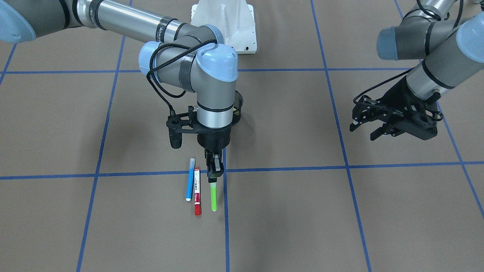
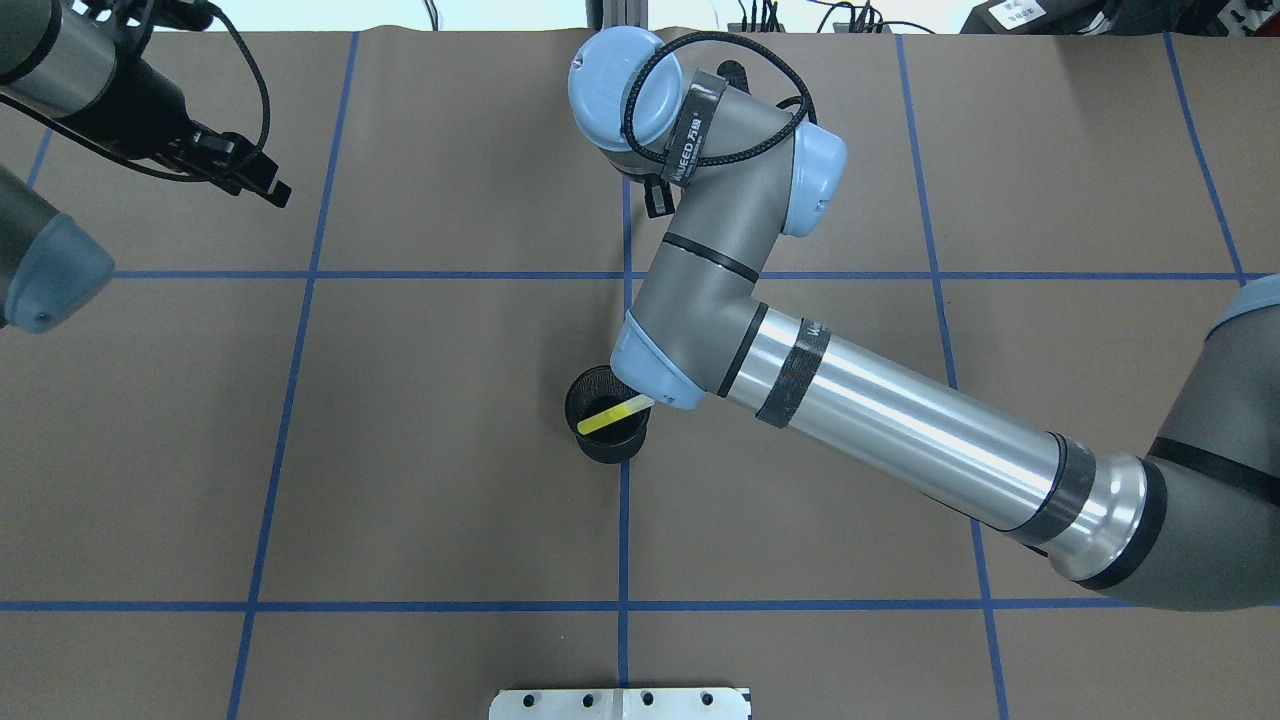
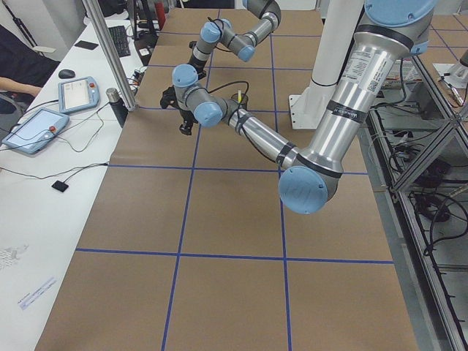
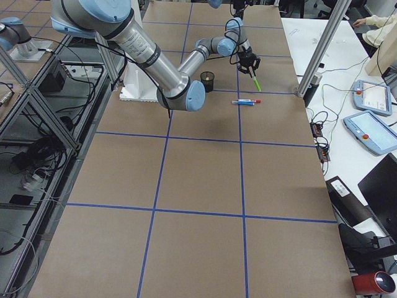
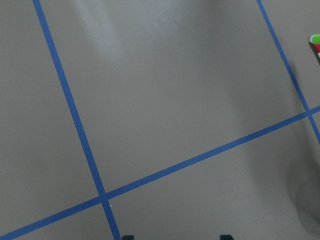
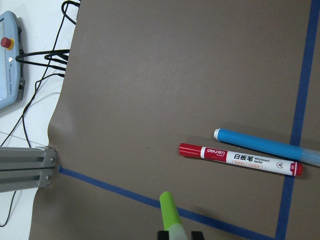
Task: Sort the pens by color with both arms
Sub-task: 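Set the green highlighter down beside the red-capped marker with the right gripper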
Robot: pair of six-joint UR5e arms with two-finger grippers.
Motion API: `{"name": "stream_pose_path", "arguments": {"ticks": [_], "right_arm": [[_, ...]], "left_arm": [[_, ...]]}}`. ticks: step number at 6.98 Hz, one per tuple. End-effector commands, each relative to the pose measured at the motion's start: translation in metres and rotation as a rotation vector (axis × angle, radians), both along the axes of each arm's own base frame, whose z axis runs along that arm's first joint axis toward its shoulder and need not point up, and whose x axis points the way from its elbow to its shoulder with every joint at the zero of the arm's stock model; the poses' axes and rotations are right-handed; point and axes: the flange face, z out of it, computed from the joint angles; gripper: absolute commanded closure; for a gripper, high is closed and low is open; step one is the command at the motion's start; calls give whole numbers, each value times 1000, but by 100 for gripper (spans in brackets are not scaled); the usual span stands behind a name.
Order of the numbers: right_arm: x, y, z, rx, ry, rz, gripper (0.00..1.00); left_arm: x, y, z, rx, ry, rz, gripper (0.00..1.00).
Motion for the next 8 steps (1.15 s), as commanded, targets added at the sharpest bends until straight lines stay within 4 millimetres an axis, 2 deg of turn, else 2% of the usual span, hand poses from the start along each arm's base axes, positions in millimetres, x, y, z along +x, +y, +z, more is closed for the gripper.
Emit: {"name": "stream_pose_path", "arguments": {"ticks": [1,3,6,7,8], "right_arm": [[-12,9,10,14,-11,-15,100],[-11,9,8,22,-10,-23,100],[-8,13,-1,59,-5,-67,52],[-6,15,-4,66,-7,-79,39],[-5,16,-4,71,-5,-86,37]], "left_arm": [[1,2,0,0,0,2,34],[1,2,0,-2,0,2,34],[1,2,-1,0,1,1,34],[1,2,-1,-2,2,0,34],[1,2,-1,-2,2,0,34]]}}
